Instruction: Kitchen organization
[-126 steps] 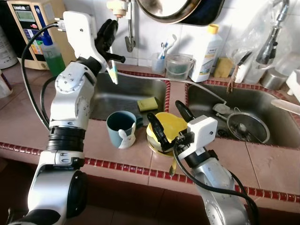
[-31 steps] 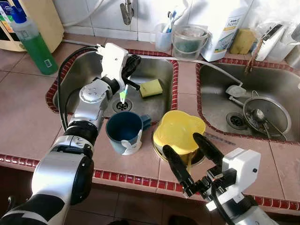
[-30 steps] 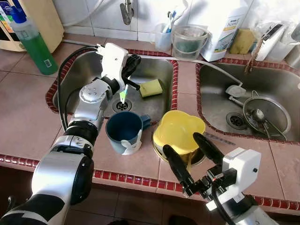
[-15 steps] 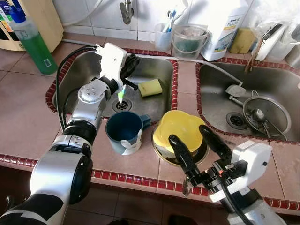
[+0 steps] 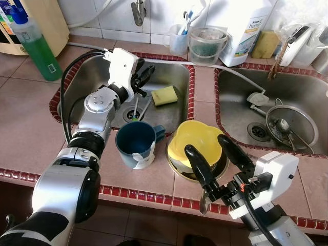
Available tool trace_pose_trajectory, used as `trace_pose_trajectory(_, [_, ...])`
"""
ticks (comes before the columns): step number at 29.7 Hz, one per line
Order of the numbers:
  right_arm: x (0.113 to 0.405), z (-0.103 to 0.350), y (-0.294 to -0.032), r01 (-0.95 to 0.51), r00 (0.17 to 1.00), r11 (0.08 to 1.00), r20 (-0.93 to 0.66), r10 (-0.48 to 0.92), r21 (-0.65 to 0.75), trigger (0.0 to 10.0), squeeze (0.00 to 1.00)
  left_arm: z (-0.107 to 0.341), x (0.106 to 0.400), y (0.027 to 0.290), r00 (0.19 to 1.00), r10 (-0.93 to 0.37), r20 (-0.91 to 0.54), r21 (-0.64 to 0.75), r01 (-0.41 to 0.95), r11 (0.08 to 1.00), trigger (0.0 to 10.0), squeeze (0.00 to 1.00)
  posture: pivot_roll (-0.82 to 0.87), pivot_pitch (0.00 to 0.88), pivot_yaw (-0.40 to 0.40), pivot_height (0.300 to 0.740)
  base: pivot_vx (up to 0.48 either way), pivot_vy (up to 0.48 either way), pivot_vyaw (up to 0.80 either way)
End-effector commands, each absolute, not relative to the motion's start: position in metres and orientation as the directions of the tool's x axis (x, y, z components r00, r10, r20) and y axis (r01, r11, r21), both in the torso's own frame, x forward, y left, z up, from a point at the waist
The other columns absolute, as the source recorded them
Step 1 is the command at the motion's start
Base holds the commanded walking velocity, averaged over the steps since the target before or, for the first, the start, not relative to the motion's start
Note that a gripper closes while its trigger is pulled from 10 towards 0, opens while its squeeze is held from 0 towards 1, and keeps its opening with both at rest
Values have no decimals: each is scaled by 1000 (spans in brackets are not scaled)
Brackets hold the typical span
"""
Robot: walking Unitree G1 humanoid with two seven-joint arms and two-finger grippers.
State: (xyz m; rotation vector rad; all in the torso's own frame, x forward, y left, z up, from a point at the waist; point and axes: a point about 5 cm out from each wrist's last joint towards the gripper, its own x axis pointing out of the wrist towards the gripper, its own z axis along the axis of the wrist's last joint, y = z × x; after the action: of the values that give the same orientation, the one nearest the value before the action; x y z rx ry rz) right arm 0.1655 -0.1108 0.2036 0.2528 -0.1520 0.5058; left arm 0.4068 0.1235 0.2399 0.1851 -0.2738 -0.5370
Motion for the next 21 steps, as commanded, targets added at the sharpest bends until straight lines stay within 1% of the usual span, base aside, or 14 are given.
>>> trace_pose_trajectory(1, [164, 208, -111, -499, 862, 843, 218, 458, 200, 10000, 0, 248, 408, 125, 818, -529, 223, 252, 476, 842, 10000, 1000, -347, 214, 14, 732, 0, 0, 0])
trace_pose_trajectory(6, [165, 208, -111, -501, 860, 842, 220, 460, 199, 10000, 0, 251, 408, 127, 819, -525, 232, 253, 471, 845, 10000, 1000, -345, 213, 15, 732, 0, 0, 0])
trace_pose_trajectory(11, [173, 209, -111, -492, 862, 850, 241, 446, 189, 10000, 0, 254, 408, 131, 824, -513, 242, 259, 455, 852, 10000, 1000, -327, 202, 13, 732, 0, 0, 0])
trace_pose_trajectory(14, [186, 213, -113, -460, 872, 869, 280, 402, 183, 10000, 0, 258, 408, 136, 831, -484, 275, 236, 430, 872, 10000, 1000, -311, 189, 15, 732, 0, 0, 0])
trace_pose_trajectory(15, [195, 216, -114, -439, 876, 880, 304, 375, 181, 10000, 0, 261, 408, 139, 835, -465, 293, 216, 416, 884, 10000, 957, -304, 183, 13, 732, 0, 0, 0])
trace_pose_trajectory(16, [199, 217, -114, -431, 878, 884, 313, 363, 183, 10000, 0, 262, 408, 141, 836, -458, 303, 207, 411, 888, 10000, 875, -301, 181, 13, 732, 0, 0, 0])
trace_pose_trajectory(17, [201, 218, -114, -428, 877, 885, 320, 358, 183, 10000, 0, 262, 407, 141, 835, -454, 311, 203, 408, 890, 10000, 722, -291, 175, 11, 732, 0, 0, 0])
trace_pose_trajectory(18, [208, 220, -114, -420, 876, 889, 337, 345, 180, 10000, 0, 264, 406, 143, 833, -447, 327, 193, 404, 894, 10000, 106, -284, 170, 10, 732, 0, 0, 0])
trace_pose_trajectory(19, [210, 221, -114, -417, 875, 891, 343, 341, 180, 10000, 0, 264, 405, 144, 831, -444, 334, 190, 402, 896, 10000, 0, -284, 170, 10, 732, 0, 0, 0])
trace_pose_trajectory(21, [217, 222, -114, -410, 874, 894, 357, 329, 180, 10000, 0, 267, 403, 146, 829, -430, 358, 180, 391, 903, 10000, 0, -267, 160, 4, 732, 0, 0, 0])
